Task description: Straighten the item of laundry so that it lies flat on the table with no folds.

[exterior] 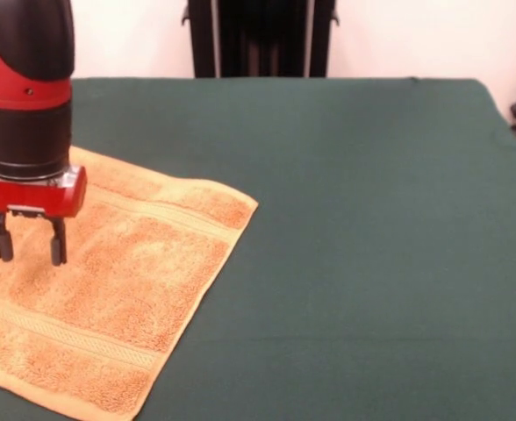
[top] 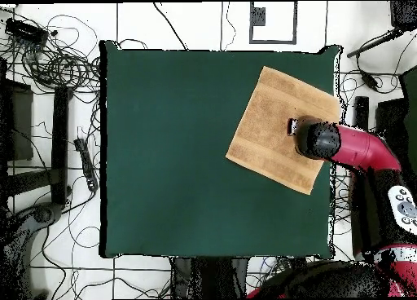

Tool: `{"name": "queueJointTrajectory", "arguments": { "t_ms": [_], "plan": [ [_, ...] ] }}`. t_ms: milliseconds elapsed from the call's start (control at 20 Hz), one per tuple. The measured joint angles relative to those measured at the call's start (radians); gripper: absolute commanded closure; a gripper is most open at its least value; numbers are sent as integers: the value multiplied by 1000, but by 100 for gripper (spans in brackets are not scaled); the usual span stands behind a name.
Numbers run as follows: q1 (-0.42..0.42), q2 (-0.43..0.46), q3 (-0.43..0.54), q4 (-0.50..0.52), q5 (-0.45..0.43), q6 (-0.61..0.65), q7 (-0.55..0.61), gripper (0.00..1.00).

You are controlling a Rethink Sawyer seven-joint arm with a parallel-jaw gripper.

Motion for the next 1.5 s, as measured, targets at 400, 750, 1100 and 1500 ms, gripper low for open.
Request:
{"name": "queueJointTrajectory", "arguments": {
  "t_ms": [400, 750, 1100, 1500],
  "plan": [
    [5, -20, 19, -7, -9, 14, -1, 0],
    [60, -59, -1, -6, 4, 14, -1, 0],
    [181, -104, -85, 0, 68, 14, 11, 0],
    [264, -118, -151, 11, 145, 14, 53, 0]
  ]
}}
